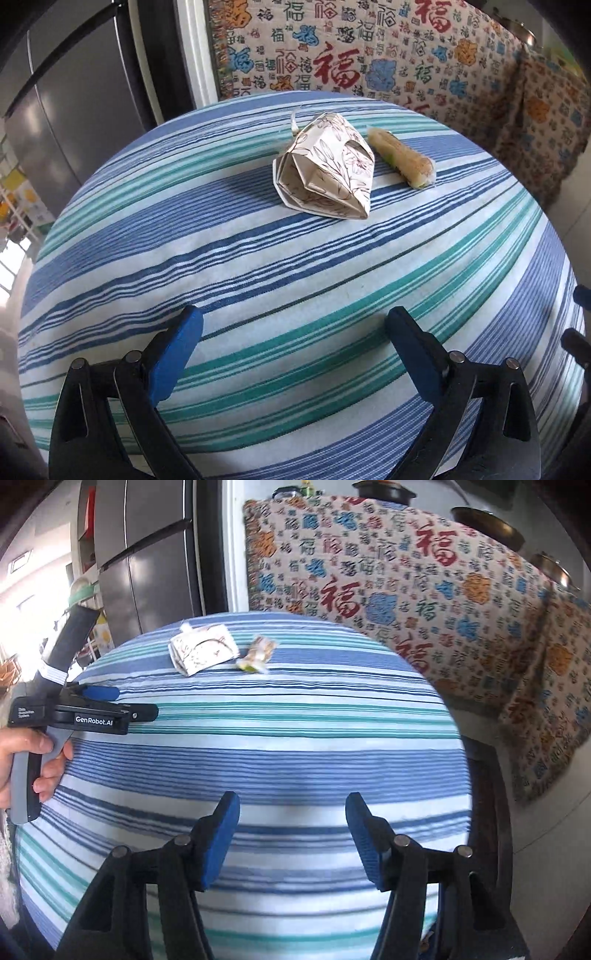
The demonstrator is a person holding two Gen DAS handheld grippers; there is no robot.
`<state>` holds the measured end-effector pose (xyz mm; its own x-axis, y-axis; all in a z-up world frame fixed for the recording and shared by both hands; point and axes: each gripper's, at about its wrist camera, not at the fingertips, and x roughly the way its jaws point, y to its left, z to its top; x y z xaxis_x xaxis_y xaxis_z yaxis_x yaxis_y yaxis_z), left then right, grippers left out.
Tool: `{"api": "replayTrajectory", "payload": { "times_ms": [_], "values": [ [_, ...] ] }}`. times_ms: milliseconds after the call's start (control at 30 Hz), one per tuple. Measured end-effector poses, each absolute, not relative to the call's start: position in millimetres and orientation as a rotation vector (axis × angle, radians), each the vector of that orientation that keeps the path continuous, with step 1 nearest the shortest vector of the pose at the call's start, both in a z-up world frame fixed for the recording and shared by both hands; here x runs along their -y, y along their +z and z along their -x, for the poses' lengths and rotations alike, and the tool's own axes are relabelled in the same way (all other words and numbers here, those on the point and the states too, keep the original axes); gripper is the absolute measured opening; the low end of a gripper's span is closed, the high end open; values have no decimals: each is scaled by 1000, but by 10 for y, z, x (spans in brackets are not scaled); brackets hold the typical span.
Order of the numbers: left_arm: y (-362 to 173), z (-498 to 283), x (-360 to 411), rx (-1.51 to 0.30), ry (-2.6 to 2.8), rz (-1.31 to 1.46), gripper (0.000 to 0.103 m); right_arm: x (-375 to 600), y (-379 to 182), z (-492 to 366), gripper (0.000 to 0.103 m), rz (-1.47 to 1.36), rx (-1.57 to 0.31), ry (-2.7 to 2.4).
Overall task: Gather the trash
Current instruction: 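Move both grippers back over the table toward the remaining trash, then grasp the clear-wrapped pastry with the right gripper while the left grasps the white floral paper box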
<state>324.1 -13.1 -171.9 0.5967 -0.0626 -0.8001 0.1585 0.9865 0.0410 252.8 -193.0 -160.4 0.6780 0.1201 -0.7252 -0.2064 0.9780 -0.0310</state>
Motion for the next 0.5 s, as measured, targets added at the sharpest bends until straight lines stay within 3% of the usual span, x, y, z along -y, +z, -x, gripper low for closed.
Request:
{"api": "replayTrajectory", "payload": {
  "times_ms": [333, 500],
  "values": [
    [-1727, -3252, 158, -930, -133, -110, 103, 1524, -1780, -3011, 62, 140, -934, 213],
    [-1720, -3447, 143, -930, -232, -157, 103, 1439, -1778, -3346, 67, 123, -954, 223]
  ]
}}
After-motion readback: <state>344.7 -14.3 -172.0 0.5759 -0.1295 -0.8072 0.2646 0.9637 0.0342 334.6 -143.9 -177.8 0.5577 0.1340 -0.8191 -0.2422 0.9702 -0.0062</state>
